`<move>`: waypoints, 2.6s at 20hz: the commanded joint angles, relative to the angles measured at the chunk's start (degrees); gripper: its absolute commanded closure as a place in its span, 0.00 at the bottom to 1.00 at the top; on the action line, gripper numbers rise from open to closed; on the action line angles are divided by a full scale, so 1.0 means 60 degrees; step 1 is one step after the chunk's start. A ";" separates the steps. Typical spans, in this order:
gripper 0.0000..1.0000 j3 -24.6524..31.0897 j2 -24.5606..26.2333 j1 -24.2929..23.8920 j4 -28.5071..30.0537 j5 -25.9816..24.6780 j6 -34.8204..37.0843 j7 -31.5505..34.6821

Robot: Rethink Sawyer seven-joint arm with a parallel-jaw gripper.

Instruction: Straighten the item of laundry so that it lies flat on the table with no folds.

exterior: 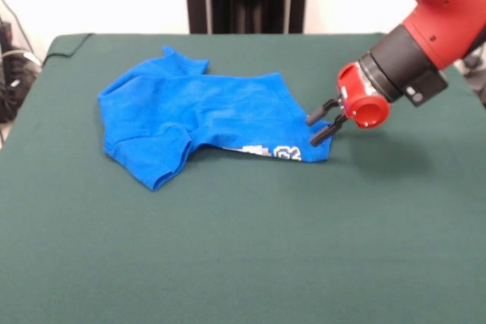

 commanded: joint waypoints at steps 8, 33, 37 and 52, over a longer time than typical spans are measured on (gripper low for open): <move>0.00 0.1611 0.0594 0.0236 0.0206 0.0391 -0.0258 0.1524; 0.00 0.1364 0.0580 0.0563 0.0640 0.0235 -0.0117 0.1573; 0.00 0.1491 0.0490 0.0587 0.0771 0.0263 -0.0244 0.1500; 0.00 0.1765 0.0619 0.0536 0.0821 0.0409 -0.0800 0.1444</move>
